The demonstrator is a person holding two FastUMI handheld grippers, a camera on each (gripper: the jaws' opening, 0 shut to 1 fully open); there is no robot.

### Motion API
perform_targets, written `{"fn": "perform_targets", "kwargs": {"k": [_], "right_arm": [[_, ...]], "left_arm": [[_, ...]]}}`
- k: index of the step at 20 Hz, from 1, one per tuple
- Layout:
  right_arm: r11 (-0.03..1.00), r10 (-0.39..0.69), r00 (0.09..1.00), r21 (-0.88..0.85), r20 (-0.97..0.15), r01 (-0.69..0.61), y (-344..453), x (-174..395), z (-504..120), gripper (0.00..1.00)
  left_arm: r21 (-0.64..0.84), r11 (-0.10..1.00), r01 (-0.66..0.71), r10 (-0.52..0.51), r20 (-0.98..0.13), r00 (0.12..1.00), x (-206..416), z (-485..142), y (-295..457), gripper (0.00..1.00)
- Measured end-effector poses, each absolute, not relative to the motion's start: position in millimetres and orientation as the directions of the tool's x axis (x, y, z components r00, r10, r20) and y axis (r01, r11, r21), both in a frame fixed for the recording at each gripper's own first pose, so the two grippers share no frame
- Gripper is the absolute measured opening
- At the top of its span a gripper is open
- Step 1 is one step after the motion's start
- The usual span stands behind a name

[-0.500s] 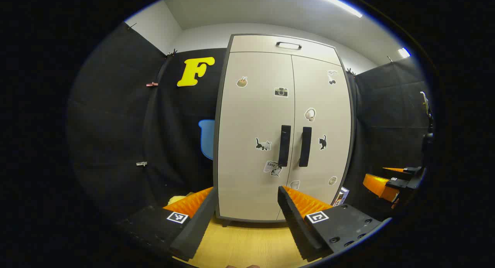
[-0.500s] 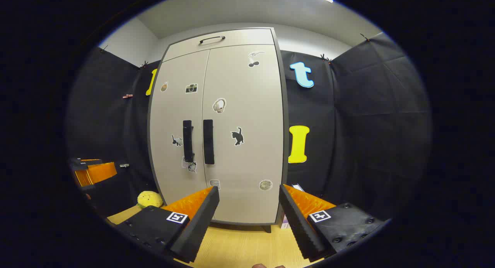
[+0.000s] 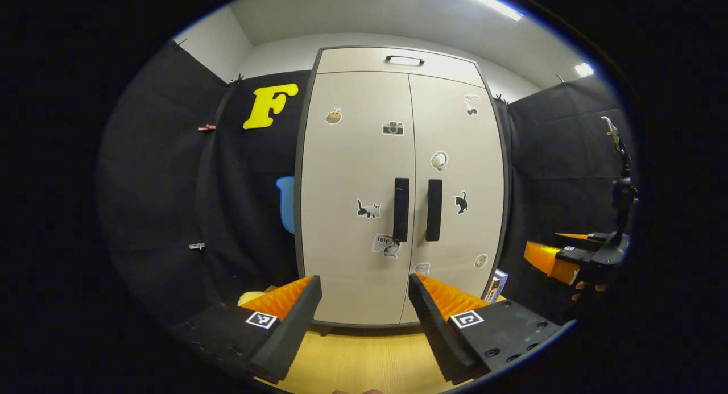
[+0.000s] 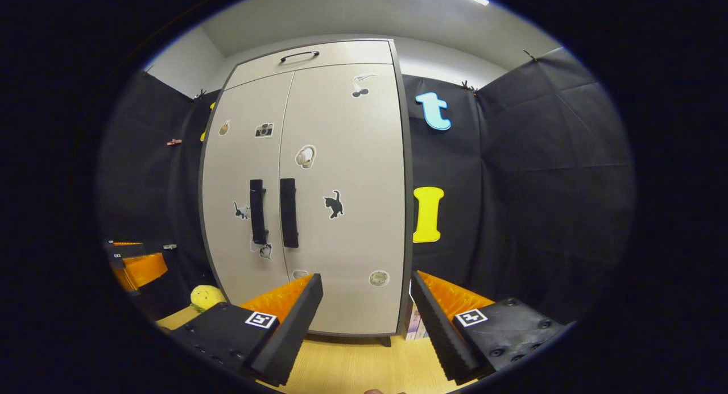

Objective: Open the right door of the double-door shoe cabinet with the right hand, and open the left door with the left hand.

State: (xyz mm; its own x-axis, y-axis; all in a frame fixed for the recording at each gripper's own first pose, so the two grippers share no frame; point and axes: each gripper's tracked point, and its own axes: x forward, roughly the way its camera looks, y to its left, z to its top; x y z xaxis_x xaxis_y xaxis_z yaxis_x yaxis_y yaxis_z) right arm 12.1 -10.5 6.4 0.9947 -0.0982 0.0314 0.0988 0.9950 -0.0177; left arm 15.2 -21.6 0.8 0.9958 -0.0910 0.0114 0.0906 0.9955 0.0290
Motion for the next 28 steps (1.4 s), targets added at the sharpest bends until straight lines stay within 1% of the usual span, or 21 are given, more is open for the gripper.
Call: {"fn": "perform_targets", "kwargs": {"k": [3,8,11,13,16,18,21,24,28], "right_arm": [[0.99,-0.137,0.99,-0.036,0.018,0.137,-12,10,4,0.98],[0.982,-0.185,0.982,-0.024,0.032,0.186,-13,5,13,0.98],[0.98,-0.195,0.98,-0.035,0.037,0.197,-10,6,18,0.98],[0.982,-0.183,0.983,-0.038,0.032,0.184,-4,8,20,0.98],[0.99,-0.136,0.991,-0.047,0.008,0.136,11,17,24,0.98],[0.993,-0.11,0.994,-0.043,0.016,0.11,21,28,36,0.98],[0.997,-0.066,0.997,-0.028,0.03,0.067,36,49,52,0.98],[0.999,-0.047,0.998,-0.021,0.048,0.048,43,74,66,0.98],[1.0,-0.015,0.999,-0.022,0.049,0.016,59,110,79,0.98]], "left_arm": [[-0.001,0.992,0.122,-0.122,0.02,0.992,20,7,-16,0.95],[0.026,0.991,0.13,-0.13,0.021,0.991,28,8,1,0.95],[0.026,0.991,0.133,-0.133,0.017,0.991,29,7,7,0.95],[0.022,0.991,0.131,-0.131,0.015,0.991,29,5,10,0.95],[0.009,0.991,0.132,-0.132,0.012,0.991,27,3,16,0.95],[0.004,0.991,0.133,-0.133,0.004,0.991,25,-1,18,0.95],[0.003,0.992,0.125,-0.125,-0.003,0.992,22,-6,25,0.95],[0.0,0.996,0.094,-0.094,0.003,0.996,21,-12,36,0.95],[0.003,0.997,0.08,-0.08,-0.028,0.996,19,-25,43,0.95]]}}
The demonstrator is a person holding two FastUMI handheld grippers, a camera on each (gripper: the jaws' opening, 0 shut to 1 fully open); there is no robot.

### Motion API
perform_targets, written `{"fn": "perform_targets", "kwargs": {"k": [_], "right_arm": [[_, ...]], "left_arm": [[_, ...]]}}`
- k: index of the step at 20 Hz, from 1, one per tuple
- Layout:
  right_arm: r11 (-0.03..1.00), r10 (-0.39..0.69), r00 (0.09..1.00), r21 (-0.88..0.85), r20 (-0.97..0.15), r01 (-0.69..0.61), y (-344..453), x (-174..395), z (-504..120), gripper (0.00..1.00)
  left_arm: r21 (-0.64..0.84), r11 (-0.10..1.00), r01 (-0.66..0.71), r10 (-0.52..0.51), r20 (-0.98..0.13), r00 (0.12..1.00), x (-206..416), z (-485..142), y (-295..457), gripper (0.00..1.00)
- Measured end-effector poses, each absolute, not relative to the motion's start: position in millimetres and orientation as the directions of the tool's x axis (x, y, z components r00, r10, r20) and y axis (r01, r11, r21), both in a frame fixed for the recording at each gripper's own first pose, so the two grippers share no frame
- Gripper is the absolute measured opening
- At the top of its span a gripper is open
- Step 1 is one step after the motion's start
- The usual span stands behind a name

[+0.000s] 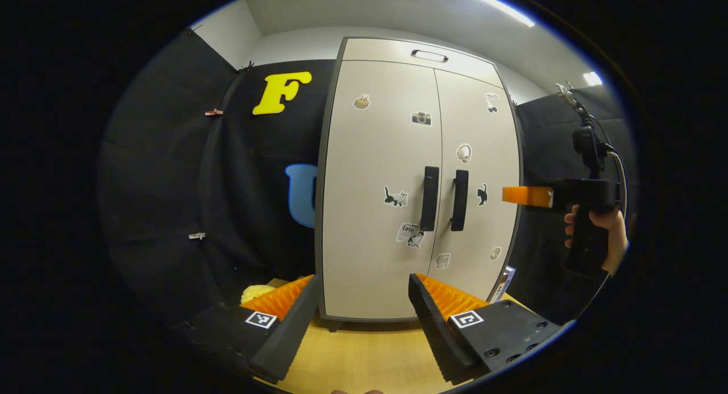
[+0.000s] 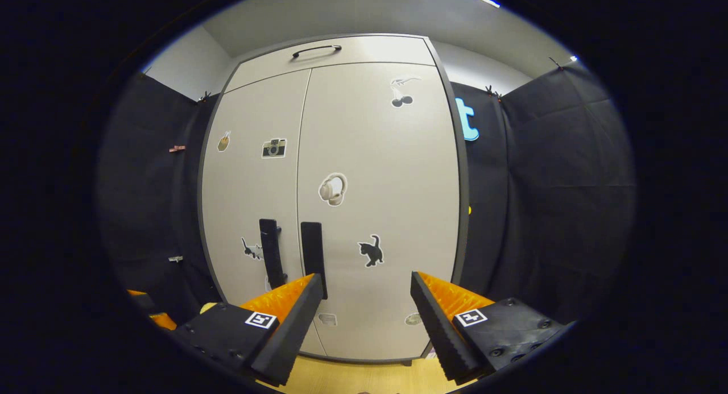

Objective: Open the right door of the double-door shoe cabinet with the right hand, and open the left door with the left hand.

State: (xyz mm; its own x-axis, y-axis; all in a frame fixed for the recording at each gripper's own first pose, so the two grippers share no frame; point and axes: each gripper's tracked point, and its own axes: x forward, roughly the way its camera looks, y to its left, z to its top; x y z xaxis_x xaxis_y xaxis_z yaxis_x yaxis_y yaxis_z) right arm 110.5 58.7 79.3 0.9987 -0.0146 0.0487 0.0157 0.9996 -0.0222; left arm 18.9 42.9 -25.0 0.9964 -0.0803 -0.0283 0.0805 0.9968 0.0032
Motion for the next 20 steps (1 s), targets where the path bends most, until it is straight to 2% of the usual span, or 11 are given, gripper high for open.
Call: {"fn": "perform_targets", "kwargs": {"k": [8,15,18,19,20], "right_arm": [[0.998,0.054,0.998,-0.032,0.015,-0.054,106,167,79,0.98],[0.999,0.036,0.998,-0.03,-0.055,-0.037,119,204,63,0.96],[0.999,0.036,0.997,-0.035,-0.066,-0.038,122,213,59,0.91],[0.998,0.03,0.998,-0.051,-0.054,-0.032,122,214,61,0.86],[0.998,0.034,0.998,-0.057,-0.05,-0.036,123,213,62,0.7]], "left_arm": [[-0.013,0.999,0.05,-0.051,-0.058,0.997,17,-37,59,0.95],[-0.037,0.999,0.027,-0.029,-0.063,0.998,14,-38,73,0.95],[-0.038,0.999,0.011,-0.013,-0.07,0.997,13,-40,79,0.95],[-0.034,0.999,0.006,-0.009,-0.076,0.997,12,-41,81,0.95],[-0.028,1.0,-0.003,0.0,-0.074,0.997,11,-41,83,0.95]]}}
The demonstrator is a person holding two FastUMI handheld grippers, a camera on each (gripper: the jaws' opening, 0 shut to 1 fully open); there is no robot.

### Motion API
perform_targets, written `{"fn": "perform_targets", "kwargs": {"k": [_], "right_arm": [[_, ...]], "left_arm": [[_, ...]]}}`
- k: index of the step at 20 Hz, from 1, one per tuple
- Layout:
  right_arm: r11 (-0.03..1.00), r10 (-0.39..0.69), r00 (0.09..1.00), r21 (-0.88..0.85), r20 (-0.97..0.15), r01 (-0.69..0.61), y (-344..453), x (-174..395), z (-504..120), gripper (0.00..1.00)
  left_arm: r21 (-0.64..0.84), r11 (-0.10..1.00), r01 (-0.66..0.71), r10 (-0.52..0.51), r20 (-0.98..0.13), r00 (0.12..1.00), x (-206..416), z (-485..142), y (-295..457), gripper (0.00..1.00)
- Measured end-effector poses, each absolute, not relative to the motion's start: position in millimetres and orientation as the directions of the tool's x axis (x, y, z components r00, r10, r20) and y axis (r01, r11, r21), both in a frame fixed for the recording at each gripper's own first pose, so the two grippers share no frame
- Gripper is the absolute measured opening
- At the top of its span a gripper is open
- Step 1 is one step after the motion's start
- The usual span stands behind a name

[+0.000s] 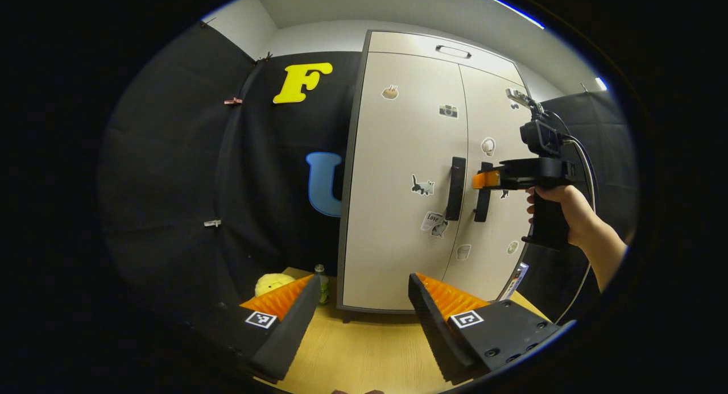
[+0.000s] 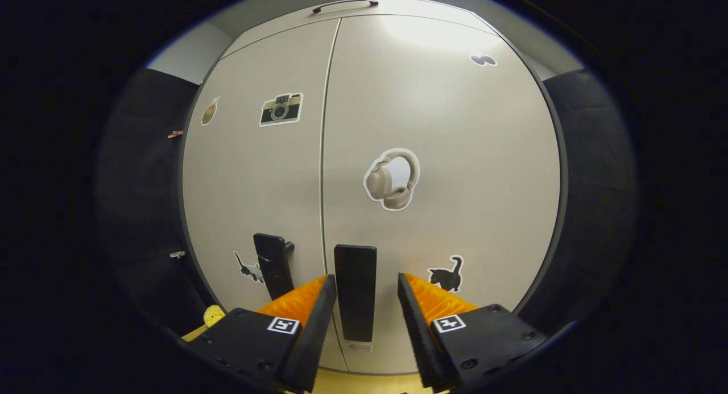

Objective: Open the right door of the double-door shoe cabinet with the right hand, and open the left door with the left hand.

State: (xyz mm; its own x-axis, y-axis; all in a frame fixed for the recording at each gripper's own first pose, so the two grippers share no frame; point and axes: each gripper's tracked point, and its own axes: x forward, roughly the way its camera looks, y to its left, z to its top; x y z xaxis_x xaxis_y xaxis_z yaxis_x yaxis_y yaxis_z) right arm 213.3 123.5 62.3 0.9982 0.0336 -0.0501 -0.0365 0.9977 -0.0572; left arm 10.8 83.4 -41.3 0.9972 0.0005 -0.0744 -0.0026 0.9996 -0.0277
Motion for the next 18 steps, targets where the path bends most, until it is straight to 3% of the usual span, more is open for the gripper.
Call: {"fn": "perform_targets", "kwargs": {"k": [2,7,8,11,18], "right_arm": [[0.998,0.03,0.997,-0.06,-0.076,-0.034,128,218,54,0.53],[0.998,0.023,0.992,-0.048,-0.128,-0.029,133,228,34,0.48],[0.999,0.018,0.992,-0.044,-0.128,-0.023,131,226,36,0.35],[0.999,0.03,0.992,-0.037,-0.124,-0.035,130,222,39,0.35],[0.997,0.067,0.991,-0.026,-0.112,-0.07,130,220,42,0.18]], "left_arm": [[-0.024,1.0,0.002,-0.003,-0.059,0.998,10,-37,82,0.95],[-0.039,0.999,0.018,-0.02,-0.051,0.998,7,-37,81,0.95],[-0.046,0.999,0.021,-0.023,-0.048,0.999,6,-37,81,0.95],[-0.057,0.998,0.031,-0.034,-0.06,0.998,3,-41,81,0.95],[-0.053,0.996,0.071,-0.076,-0.094,0.993,0,-54,74,0.95]]}}
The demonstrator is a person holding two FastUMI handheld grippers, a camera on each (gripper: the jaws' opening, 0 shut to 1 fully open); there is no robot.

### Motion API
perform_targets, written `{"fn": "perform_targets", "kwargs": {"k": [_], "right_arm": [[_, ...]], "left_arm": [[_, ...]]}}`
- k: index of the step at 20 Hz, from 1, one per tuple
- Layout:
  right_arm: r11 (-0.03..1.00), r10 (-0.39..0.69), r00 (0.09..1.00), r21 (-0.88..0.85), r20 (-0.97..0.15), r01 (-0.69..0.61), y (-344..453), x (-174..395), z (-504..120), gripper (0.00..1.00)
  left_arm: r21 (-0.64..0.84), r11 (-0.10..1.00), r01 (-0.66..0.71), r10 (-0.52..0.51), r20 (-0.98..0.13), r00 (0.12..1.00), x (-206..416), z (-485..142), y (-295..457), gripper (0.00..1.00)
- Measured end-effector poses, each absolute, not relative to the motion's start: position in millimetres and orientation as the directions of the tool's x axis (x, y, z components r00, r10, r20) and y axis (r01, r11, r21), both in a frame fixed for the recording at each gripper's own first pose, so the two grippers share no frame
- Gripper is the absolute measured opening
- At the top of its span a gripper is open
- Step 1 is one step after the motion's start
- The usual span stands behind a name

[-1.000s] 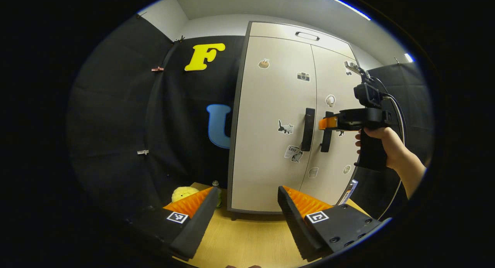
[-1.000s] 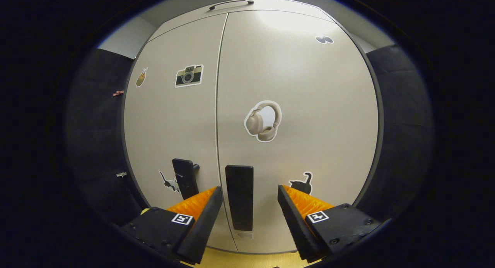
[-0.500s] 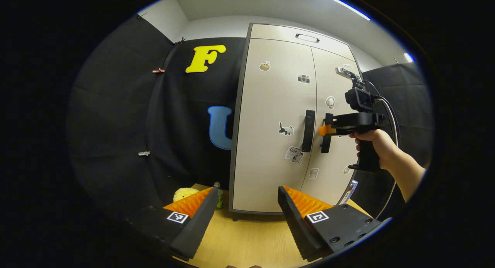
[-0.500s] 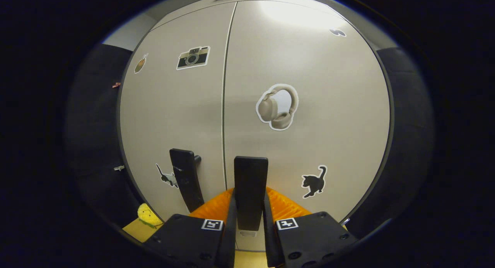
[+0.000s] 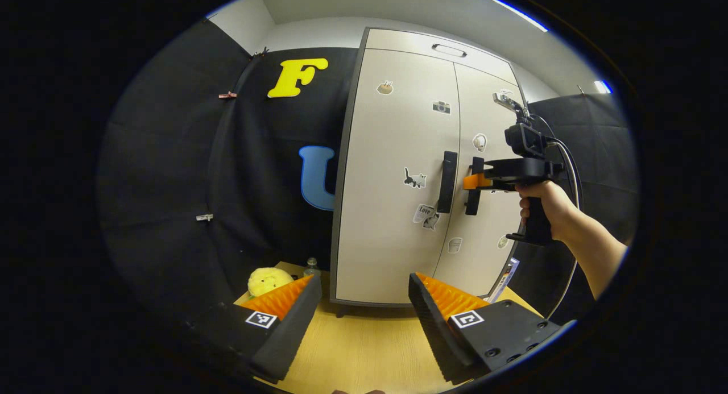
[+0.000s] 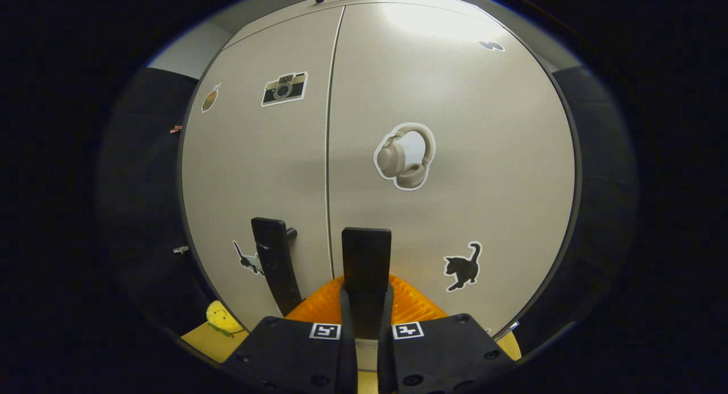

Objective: Open the right door of the double-door shoe cabinet with the right hand, and open the left door with the left hand.

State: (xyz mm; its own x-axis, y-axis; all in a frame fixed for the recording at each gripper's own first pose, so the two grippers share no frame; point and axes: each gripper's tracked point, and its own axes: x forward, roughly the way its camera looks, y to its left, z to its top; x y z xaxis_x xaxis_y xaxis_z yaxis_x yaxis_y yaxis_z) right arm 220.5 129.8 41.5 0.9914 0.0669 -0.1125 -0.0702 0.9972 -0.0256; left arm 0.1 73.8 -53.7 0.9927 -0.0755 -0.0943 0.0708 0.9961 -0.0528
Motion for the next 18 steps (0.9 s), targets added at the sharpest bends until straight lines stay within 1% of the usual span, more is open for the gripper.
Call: {"fn": "perform_targets", "kwargs": {"k": [1,2,5,11,18], "right_arm": [[0.996,0.079,0.991,-0.021,-0.11,-0.082,131,220,41,0.13],[0.996,0.087,0.989,-0.017,-0.118,-0.09,130,218,40,0.13],[0.994,0.107,0.987,-0.015,-0.123,-0.109,131,212,43,0.13],[0.991,0.134,0.985,0.042,-0.111,-0.13,125,189,47,0.13],[0.992,0.127,0.986,0.039,-0.107,-0.124,113,165,49,0.12]], "left_arm": [[-0.053,0.995,0.079,-0.084,-0.091,0.992,-1,-53,72,0.95],[-0.053,0.995,0.086,-0.091,-0.087,0.992,-3,-52,71,0.95],[-0.049,0.994,0.102,-0.106,-0.078,0.991,-4,-49,66,0.95],[-0.028,0.988,0.154,-0.155,-0.062,0.986,-2,-39,56,0.95],[-0.006,0.976,0.216,-0.216,-0.066,0.974,5,-36,30,0.95]]}}
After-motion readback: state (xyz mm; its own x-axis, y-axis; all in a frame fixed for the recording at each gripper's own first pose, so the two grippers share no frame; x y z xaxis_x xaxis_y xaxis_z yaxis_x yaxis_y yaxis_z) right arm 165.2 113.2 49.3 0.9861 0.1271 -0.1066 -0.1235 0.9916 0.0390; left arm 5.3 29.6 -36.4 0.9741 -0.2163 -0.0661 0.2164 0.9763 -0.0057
